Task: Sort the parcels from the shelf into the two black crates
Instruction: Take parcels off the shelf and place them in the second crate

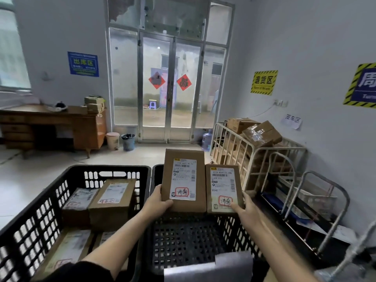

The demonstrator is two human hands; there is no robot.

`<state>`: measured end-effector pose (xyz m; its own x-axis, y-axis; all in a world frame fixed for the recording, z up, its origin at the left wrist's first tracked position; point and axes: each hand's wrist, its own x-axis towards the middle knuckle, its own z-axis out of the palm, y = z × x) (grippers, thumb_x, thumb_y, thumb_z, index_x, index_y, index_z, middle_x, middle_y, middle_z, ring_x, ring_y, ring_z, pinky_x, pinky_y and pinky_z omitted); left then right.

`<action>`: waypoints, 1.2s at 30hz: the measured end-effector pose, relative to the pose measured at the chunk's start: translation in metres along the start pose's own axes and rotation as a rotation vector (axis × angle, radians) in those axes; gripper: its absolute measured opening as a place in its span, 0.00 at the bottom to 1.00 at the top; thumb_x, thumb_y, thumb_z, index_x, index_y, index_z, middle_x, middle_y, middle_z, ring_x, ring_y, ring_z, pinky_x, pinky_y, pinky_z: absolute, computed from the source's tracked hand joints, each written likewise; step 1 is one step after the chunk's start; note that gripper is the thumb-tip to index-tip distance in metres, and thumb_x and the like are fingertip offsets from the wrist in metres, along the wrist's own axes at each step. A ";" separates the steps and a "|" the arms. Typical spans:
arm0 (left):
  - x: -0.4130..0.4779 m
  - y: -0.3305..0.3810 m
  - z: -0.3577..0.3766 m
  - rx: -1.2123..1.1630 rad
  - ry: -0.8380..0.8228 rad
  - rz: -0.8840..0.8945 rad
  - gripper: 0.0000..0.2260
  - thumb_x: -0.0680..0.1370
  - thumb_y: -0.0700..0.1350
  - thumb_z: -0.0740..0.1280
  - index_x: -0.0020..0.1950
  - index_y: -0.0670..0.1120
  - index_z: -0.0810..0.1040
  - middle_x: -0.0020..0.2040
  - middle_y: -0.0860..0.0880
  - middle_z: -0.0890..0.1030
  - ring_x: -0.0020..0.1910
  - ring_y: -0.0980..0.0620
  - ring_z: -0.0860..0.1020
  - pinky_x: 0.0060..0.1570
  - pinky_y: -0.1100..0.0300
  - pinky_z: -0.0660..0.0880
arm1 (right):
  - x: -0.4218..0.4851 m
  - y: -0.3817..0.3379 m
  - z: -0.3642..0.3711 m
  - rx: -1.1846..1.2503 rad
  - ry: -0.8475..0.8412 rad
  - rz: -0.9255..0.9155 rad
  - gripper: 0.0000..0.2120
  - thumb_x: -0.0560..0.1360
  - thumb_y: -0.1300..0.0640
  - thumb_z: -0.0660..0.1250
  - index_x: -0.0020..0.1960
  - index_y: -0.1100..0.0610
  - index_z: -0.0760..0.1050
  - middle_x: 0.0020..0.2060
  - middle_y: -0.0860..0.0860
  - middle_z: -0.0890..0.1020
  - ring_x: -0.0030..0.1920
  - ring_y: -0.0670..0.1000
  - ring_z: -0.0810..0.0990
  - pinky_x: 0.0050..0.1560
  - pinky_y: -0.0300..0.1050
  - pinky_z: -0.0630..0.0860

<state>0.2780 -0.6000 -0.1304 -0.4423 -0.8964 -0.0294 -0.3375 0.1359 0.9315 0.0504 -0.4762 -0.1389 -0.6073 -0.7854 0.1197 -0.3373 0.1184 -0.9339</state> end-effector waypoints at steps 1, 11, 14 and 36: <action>0.010 -0.002 0.003 -0.006 0.009 -0.038 0.26 0.76 0.39 0.66 0.72 0.43 0.59 0.64 0.45 0.73 0.59 0.51 0.72 0.63 0.55 0.70 | 0.013 0.004 0.003 -0.003 -0.016 0.013 0.20 0.76 0.64 0.63 0.67 0.57 0.66 0.56 0.52 0.76 0.55 0.50 0.74 0.58 0.45 0.70; 0.087 -0.046 0.038 -0.016 0.087 -0.375 0.23 0.72 0.38 0.65 0.66 0.42 0.64 0.62 0.44 0.75 0.59 0.46 0.74 0.59 0.58 0.69 | 0.112 0.065 0.042 -0.003 -0.241 0.251 0.20 0.76 0.63 0.62 0.67 0.59 0.66 0.51 0.52 0.77 0.51 0.51 0.77 0.43 0.40 0.72; 0.110 -0.069 0.049 -0.034 0.113 -0.458 0.25 0.70 0.38 0.63 0.67 0.41 0.65 0.63 0.43 0.75 0.61 0.44 0.74 0.64 0.55 0.69 | 0.130 0.082 0.055 -0.012 -0.265 0.317 0.19 0.76 0.64 0.62 0.66 0.59 0.66 0.48 0.51 0.77 0.49 0.51 0.77 0.40 0.40 0.72; 0.151 -0.153 0.088 -0.083 0.250 -0.570 0.17 0.70 0.29 0.62 0.55 0.43 0.70 0.53 0.45 0.78 0.53 0.49 0.75 0.52 0.60 0.70 | 0.172 0.181 0.125 -0.049 -0.316 0.451 0.20 0.75 0.63 0.64 0.66 0.59 0.66 0.58 0.57 0.77 0.49 0.51 0.75 0.50 0.43 0.70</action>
<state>0.1891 -0.7192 -0.3093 -0.0005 -0.8912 -0.4536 -0.3931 -0.4169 0.8195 -0.0249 -0.6664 -0.3291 -0.4560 -0.7935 -0.4030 -0.1312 0.5078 -0.8514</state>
